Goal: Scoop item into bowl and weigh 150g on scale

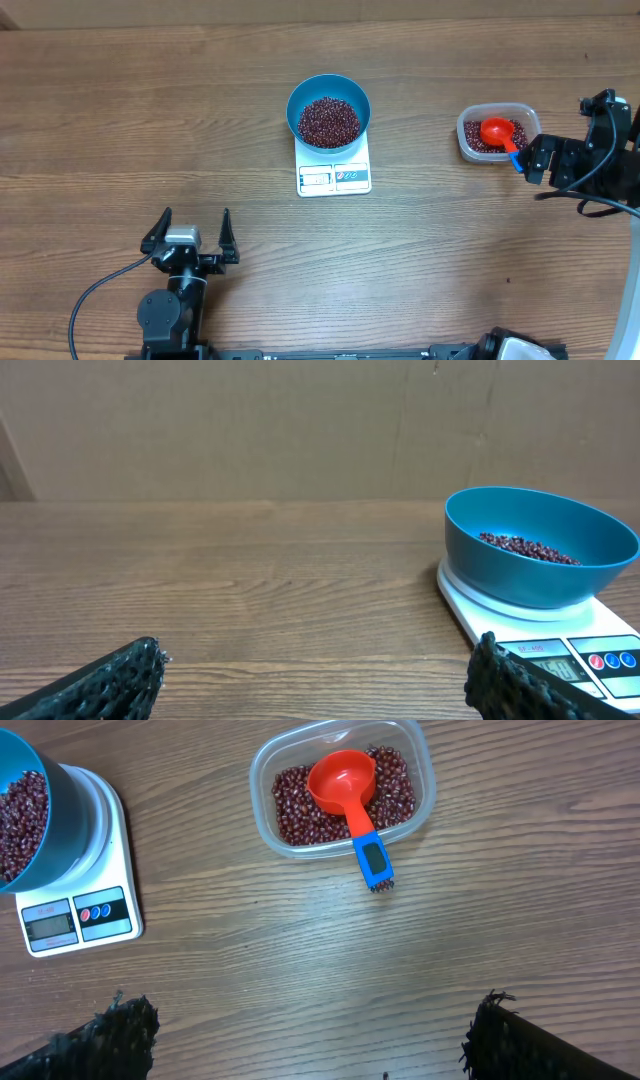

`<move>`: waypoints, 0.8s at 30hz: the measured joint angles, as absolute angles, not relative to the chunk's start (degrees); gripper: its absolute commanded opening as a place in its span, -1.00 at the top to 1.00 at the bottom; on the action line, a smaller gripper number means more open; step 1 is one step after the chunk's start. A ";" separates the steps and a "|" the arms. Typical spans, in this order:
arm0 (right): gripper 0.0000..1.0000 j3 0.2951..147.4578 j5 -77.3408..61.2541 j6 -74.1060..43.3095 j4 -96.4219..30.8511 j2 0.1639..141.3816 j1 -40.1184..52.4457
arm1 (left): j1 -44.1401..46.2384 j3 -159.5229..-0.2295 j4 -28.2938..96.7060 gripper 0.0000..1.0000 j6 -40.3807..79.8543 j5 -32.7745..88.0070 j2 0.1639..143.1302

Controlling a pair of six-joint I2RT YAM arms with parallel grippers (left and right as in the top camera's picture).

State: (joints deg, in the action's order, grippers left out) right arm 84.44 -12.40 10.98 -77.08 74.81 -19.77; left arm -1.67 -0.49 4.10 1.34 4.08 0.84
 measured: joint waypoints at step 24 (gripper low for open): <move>-1.00 84.44 -13.78 11.00 -71.90 71.16 -19.77 | -1.67 -0.49 4.10 -0.99 1.34 4.08 0.84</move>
